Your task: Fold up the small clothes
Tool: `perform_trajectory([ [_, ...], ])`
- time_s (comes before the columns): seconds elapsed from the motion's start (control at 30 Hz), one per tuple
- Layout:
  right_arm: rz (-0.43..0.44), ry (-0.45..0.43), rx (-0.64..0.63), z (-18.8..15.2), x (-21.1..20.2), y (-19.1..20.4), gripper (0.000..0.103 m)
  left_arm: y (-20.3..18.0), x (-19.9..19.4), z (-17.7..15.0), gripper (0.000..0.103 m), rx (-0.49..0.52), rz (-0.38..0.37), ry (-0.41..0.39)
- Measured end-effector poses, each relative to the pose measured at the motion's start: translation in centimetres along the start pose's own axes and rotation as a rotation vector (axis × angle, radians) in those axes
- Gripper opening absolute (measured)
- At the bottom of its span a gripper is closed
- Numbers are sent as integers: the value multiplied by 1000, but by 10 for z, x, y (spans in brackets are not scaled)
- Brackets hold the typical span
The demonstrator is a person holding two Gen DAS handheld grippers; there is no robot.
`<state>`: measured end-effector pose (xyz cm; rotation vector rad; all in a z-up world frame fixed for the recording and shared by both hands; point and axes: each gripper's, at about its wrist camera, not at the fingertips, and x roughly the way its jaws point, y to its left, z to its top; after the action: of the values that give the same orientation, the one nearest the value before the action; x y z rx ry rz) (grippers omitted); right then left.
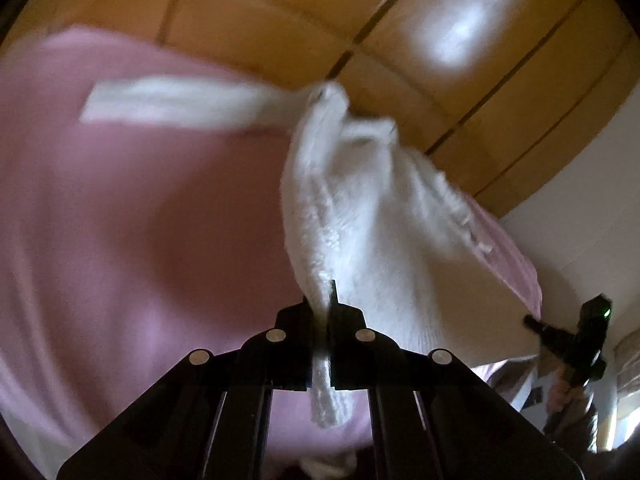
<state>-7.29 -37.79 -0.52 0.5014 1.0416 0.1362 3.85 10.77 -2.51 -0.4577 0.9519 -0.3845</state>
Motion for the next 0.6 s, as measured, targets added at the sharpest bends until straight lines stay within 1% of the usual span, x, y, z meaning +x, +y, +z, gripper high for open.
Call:
perform_trajectory([
  [0.03, -22, 33, 26, -16, 6, -9, 5, 5, 2, -16, 4, -27, 11, 25],
  [0.07, -28, 49, 52, -24, 8, -17, 5, 7, 4, -25, 4, -37, 27, 39],
  [0.13, -72, 62, 81, -34, 15, -32, 5, 13, 13, -37, 4, -59, 41, 79],
  [0.2, -100, 61, 122, -33, 18, -43, 7, 18, 19, -41, 4, -63, 62, 85],
  [0.23, -120, 54, 119, -32, 14, -42, 9, 18, 22, -39, 4, -77, 57, 94],
  [0.27, -165, 31, 99, -27, 10, -40, 13, 21, 25, -33, 6, -99, 64, 95],
  [0.3, -190, 15, 81, -25, 6, -37, 24, 24, 26, -25, 18, -116, 77, 82],
  [0.33, -202, -11, 70, -20, 3, -33, 34, 26, 24, -16, 36, -131, 89, 57],
  [0.37, -200, -41, 67, -15, 3, -31, 53, 29, 20, -11, 46, -150, 107, 23],
  [0.4, -195, -72, 50, -10, 2, -23, 60, 35, 14, -5, 60, -172, 128, -17],
  [0.43, -192, -84, 23, -5, 3, -15, 61, 45, 8, 7, 62, -207, 162, -68],
  [0.47, -189, -91, -4, -2, 9, -8, 63, 54, 6, 16, 62, -233, 181, -88],
  [0.5, -178, -95, -38, 2, 13, 3, 67, 66, 3, 27, 62, -272, 204, -113],
  [0.53, -166, -93, -63, 2, 17, 14, 69, 73, 1, 32, 62, -293, 221, -128],
  [0.6, -135, -76, -136, 7, 40, 44, 71, 95, -4, 49, 62, -350, 294, -173],
])
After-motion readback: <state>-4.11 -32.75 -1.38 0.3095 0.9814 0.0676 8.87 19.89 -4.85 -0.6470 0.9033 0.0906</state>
